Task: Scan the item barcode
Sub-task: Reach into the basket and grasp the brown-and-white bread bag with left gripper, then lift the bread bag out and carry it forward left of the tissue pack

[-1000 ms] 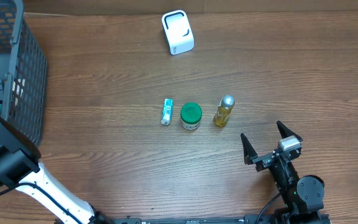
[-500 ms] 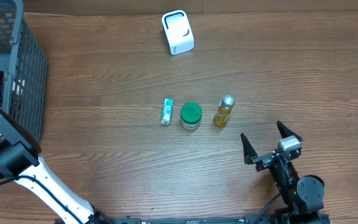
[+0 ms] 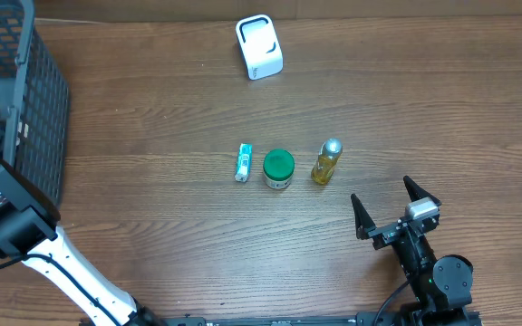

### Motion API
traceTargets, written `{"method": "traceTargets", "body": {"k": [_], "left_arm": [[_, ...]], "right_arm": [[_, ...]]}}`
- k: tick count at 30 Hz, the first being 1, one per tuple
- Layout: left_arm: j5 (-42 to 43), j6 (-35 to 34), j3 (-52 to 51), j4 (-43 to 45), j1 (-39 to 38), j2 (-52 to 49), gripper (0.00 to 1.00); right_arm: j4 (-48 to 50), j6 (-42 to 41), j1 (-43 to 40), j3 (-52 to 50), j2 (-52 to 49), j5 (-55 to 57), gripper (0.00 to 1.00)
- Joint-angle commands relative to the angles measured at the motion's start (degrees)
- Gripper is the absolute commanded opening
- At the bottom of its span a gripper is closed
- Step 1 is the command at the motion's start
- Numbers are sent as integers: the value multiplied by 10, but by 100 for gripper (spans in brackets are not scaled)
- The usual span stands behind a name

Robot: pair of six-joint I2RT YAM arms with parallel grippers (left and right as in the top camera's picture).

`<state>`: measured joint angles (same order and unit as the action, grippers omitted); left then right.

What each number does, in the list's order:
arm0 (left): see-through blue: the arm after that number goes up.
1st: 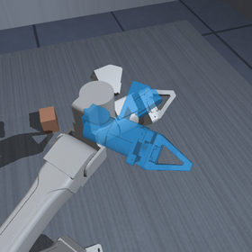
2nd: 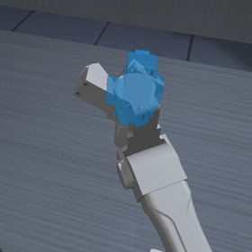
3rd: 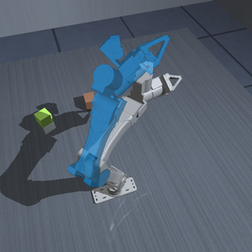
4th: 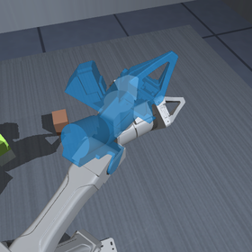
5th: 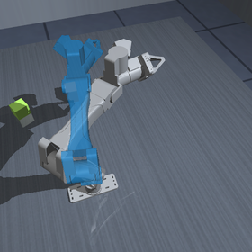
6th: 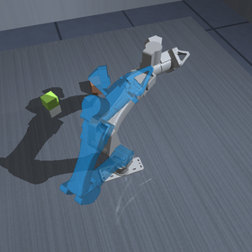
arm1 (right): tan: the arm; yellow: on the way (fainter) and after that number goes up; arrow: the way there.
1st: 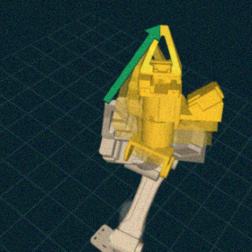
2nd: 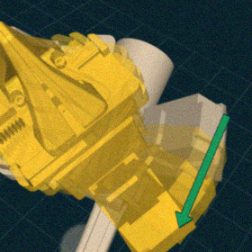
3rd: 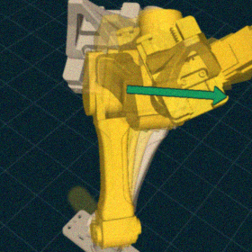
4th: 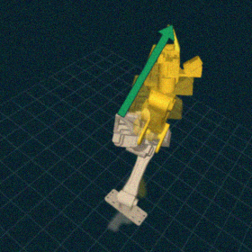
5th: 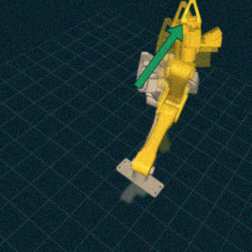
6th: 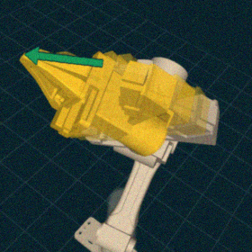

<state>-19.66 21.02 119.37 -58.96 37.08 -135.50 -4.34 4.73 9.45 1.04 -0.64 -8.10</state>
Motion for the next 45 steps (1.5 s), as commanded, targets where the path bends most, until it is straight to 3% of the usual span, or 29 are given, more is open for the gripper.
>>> {"method": "traceTargets", "body": {"k": [1,10,23,29,36,45], "left_arm": [[49,-81,85,-28,-11,0,20],[102,-213,248,-79,-11,103,15],[317,-348,264,-99,-24,330,14],[311,-340,263,-184,-100,381,15],[278,-332,244,-316,-224,368,13],[206,-328,127,-334,-367,329,13]], "right_arm": [[2,2,-2,-5,4,5,100],[2,2,-2,-5,4,5,100],[2,2,-2,-5,4,5,100],[2,2,-2,-5,4,5,100],[2,2,-2,-5,4,5,100],[2,2,-2,-5,4,5,100]]}}
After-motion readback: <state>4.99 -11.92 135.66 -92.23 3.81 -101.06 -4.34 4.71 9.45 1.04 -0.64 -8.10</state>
